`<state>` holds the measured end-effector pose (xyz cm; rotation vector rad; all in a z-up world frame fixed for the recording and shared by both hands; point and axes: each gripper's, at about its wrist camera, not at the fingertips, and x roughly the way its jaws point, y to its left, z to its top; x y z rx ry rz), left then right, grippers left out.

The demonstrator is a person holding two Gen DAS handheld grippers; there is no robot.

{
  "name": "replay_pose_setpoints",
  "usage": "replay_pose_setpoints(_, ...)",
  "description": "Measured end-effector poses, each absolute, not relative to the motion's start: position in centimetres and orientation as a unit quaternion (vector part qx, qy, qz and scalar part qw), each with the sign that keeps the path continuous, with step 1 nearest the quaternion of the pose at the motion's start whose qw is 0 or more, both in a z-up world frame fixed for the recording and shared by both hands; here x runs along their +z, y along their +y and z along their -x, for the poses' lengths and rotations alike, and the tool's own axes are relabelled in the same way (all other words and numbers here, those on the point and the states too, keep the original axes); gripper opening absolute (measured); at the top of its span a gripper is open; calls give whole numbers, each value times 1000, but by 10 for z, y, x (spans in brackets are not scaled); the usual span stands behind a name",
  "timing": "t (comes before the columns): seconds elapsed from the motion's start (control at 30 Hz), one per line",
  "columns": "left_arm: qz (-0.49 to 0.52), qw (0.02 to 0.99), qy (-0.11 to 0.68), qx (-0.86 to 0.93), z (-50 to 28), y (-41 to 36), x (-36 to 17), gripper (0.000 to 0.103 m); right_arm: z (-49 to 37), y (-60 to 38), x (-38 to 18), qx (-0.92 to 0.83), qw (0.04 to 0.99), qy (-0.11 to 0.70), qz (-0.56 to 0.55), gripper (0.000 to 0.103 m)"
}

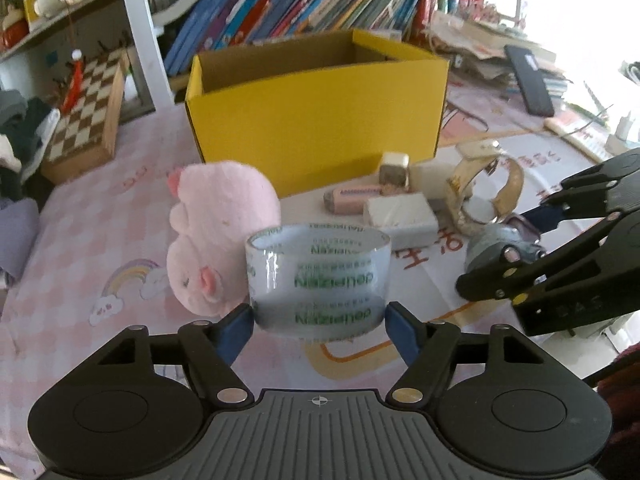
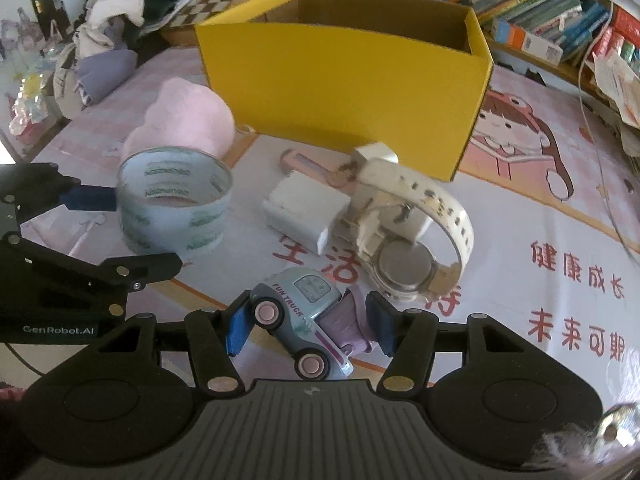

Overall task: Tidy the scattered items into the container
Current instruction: 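Grasp the clear tape roll with the left gripper while the right gripper holds the car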

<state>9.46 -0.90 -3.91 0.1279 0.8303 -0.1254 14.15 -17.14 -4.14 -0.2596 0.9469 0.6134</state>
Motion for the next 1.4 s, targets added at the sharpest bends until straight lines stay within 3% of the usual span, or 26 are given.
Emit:
replay_pose_setpoints(0.23, -74, 926, 365, -68, -83, -14, -22, 66, -133, -169, -27, 299, 844, 426, 130, 57)
replay_pose_setpoints(0.3, -80, 928, 357, -67, -81, -15, -19, 33, -132, -169, -25, 299, 846, 423, 130, 57)
replay_pose_setpoints(0.47, -76, 915, 392, -58, -83, -9, -29, 34, -130, -169, -23, 301, 847, 420, 129, 57)
replay_pose_setpoints(0.57, -65, 913, 399, -60, -81, -7, -32, 40, -128, -169, -24, 299, 845, 423, 129, 57)
replay_pose_setpoints(0.67, -70, 915, 393, -59, -80, -10, -31, 69, -126, -171, -24, 297, 846, 423, 130, 57)
replay_pose_setpoints(0.7, -72, 917, 389, -59, -79, -11, -31, 72, -126, -171, -24, 296, 847, 423, 130, 57)
replay_pose_setpoints(0.87, -77, 917, 386, -61, -80, -16, -29, 74, -123, -174, -22, 294, 849, 419, 130, 57)
replay_pose_setpoints(1.1, -82, 918, 386, -51, -83, -19, -30, 90, -124, -177, -26, 294, 845, 427, 134, 57)
replay_pose_setpoints(1.4, -81, 924, 372, -46, -98, -29, -32, 88, -130, -189, -28, 287, 845, 431, 134, 57)
